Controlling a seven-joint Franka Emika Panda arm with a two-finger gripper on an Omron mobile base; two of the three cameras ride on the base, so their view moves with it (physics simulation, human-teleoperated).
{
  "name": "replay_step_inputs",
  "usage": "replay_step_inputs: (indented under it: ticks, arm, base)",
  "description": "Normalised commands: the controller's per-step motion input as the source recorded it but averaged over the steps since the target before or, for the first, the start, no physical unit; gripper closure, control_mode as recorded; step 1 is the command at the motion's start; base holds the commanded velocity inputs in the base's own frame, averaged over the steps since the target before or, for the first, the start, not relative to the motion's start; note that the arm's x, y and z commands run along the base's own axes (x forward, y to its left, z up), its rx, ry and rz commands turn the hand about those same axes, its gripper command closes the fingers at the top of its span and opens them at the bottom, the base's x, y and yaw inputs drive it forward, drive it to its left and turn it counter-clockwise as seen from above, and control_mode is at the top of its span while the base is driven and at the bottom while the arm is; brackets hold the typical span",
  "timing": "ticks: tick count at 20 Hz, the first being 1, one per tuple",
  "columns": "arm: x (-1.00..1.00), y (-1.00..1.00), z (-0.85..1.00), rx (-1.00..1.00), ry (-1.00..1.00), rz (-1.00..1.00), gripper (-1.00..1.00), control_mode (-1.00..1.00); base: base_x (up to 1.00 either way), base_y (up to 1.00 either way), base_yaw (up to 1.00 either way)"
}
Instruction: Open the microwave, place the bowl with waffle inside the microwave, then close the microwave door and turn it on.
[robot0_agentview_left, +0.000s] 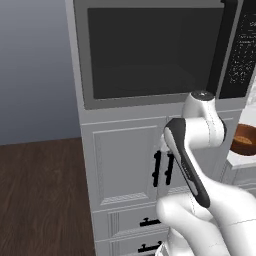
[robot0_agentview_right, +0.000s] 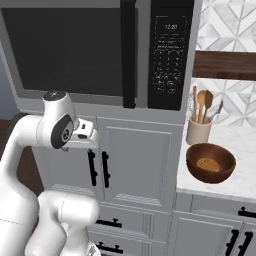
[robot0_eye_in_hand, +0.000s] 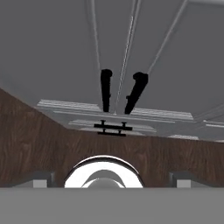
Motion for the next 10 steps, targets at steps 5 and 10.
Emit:
replay_step_inputs:
  ticks: [5,10]
  arm:
    - [0.00,0.00,0.00,0.00,0.00,0.00,-1.00,1.00]
    - [0.00,0.00,0.00,0.00,0.00,0.00,-1.00,1.00]
  base:
    - [0.00,-0.64,0.02]
    - [0.00,-0.59,0.04]
